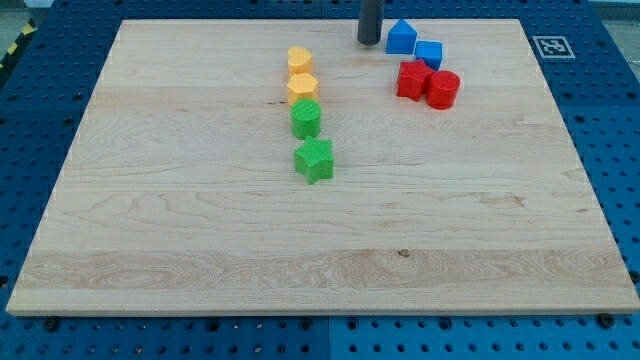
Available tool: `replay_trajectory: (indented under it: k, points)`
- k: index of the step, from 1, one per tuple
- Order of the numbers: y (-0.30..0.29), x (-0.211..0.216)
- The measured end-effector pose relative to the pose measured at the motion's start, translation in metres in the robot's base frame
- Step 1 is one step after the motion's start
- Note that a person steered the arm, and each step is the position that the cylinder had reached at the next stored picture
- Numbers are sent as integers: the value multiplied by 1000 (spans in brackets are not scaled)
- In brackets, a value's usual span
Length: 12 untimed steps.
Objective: Push the blue triangle to the top right side of the board
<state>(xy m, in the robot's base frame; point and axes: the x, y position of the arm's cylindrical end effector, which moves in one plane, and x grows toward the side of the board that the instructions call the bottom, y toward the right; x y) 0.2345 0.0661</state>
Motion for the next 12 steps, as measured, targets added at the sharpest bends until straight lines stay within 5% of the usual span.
replay_trajectory:
  k: [8, 10, 12]
  points:
    - [121, 10]
    - [40, -6]
    - [22, 36]
